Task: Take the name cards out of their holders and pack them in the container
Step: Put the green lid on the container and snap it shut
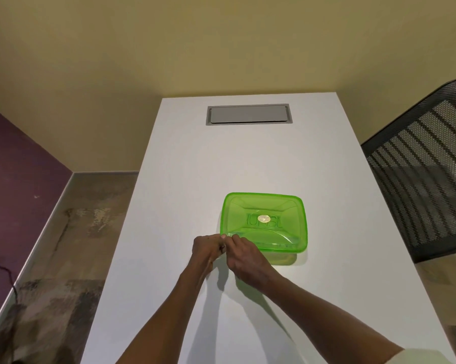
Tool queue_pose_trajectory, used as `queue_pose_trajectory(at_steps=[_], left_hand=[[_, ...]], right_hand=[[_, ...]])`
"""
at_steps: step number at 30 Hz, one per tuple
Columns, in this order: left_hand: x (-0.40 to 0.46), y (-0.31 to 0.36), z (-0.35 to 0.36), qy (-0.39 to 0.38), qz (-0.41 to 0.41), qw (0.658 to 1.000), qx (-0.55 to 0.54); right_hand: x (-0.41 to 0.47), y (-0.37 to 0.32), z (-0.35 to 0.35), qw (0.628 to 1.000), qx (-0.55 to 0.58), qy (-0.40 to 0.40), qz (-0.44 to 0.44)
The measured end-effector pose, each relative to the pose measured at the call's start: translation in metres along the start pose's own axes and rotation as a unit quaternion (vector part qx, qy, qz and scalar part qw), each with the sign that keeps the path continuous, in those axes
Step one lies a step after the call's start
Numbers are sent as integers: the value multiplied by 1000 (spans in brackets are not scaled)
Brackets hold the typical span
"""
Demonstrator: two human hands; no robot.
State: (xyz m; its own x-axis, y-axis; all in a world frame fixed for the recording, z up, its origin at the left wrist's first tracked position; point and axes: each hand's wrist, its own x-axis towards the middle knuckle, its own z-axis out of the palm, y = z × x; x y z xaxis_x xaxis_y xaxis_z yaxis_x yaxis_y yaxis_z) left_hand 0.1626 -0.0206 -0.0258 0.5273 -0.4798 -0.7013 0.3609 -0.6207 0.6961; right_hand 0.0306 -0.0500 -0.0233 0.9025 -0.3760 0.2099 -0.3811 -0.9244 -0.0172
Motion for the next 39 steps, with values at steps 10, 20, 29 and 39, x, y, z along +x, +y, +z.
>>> queue_pose_trajectory(at_steps=[10,20,29,39], left_hand=[[-52,16,33,122,280,901,307],[-65,8,102,-38,367,832,414],[-60,3,122,-42,350,758,548],[-59,1,128,-30,342,701,625]], right_hand=[[-37,44,-22,918,180,76,344],[-88,96,-28,784,265,82,556],[-87,107,-20,535,478,89,691],[-78,124,-18,488,509,21,709]])
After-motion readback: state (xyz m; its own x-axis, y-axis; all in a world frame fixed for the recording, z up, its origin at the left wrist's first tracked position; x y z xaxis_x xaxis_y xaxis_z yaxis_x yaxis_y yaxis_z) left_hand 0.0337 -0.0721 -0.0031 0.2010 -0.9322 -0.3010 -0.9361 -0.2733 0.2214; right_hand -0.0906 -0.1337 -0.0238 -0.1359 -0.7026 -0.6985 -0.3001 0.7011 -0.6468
